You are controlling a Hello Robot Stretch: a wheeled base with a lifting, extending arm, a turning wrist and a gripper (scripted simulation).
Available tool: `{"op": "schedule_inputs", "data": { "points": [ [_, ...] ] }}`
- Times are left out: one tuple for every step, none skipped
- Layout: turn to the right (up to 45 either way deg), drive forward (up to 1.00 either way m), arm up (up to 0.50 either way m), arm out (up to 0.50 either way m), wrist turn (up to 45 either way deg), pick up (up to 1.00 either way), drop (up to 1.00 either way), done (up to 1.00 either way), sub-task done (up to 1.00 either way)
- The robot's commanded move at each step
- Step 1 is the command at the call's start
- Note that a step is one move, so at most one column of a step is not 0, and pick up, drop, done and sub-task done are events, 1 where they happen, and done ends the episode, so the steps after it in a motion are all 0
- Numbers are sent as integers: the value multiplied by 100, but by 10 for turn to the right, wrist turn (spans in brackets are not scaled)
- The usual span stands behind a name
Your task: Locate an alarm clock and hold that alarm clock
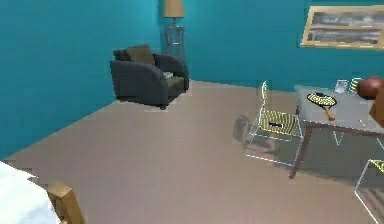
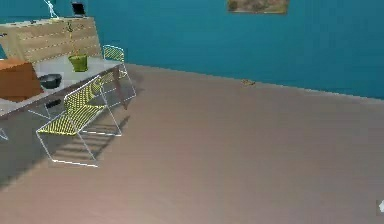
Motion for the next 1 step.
{"op": "schedule_inputs", "data": {
  "points": [
    [0,100,0,0,0,0,0,0,0]
  ]
}}
